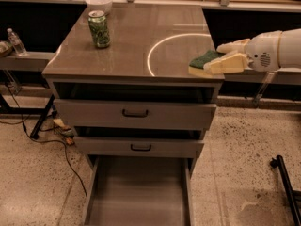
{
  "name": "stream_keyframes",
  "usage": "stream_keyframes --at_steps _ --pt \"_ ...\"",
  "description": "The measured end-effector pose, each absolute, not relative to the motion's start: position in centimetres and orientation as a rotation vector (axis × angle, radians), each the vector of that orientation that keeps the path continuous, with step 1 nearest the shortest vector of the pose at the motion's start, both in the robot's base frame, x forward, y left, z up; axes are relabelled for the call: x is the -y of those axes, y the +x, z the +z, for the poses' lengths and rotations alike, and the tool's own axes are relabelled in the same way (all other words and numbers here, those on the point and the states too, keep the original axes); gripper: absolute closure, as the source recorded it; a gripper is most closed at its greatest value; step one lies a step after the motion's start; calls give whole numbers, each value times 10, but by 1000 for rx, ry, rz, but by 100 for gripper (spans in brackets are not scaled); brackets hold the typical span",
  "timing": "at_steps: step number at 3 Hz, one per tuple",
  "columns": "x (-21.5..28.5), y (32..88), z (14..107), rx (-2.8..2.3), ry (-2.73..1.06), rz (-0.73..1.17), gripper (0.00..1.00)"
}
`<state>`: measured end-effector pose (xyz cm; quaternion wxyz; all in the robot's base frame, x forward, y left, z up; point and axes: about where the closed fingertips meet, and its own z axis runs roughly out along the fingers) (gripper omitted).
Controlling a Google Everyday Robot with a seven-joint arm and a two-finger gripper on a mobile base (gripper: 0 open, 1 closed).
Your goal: Place sponge into bottom drawer
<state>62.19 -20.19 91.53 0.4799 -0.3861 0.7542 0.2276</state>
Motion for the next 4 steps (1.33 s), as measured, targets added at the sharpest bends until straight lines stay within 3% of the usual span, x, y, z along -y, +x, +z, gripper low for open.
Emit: stream_keyframes --at_steps 2,4 --pt "196 623 889 -1862 -986 601 100" --pt "195 542 795 -1940 -1150 703 100"
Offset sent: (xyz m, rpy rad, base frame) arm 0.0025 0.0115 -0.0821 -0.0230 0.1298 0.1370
